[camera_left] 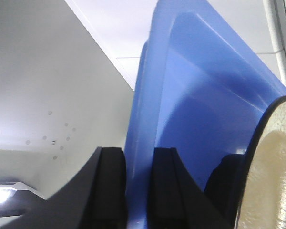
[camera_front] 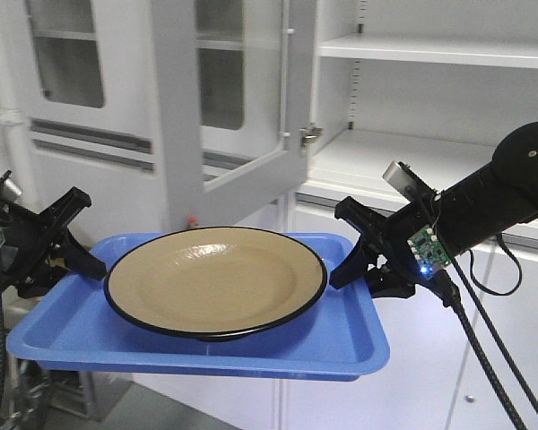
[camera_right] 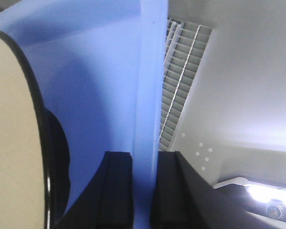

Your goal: Place disk in tray to left cabinet

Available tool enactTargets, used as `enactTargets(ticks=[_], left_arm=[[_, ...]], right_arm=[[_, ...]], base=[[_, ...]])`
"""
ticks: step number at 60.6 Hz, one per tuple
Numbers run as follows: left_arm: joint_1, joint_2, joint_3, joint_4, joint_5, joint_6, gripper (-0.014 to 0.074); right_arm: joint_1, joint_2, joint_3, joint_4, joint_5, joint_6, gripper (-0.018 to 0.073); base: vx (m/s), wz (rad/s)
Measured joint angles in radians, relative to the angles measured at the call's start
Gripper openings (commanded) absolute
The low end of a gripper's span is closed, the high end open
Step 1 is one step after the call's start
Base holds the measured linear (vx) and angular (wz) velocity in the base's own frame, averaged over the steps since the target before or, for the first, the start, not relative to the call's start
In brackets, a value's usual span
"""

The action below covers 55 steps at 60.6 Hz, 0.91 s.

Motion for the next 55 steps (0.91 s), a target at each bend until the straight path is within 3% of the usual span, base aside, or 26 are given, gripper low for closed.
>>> enactTargets(ticks=[55], left_arm=[[0.0, 0.0, 0.0, 0.001, 0.0, 0.0, -0.0001]], right_arm=[[0.0, 0.0, 0.0, 0.0, 0.005, 0.0, -0.0006]], base=[[0.05, -0.3]])
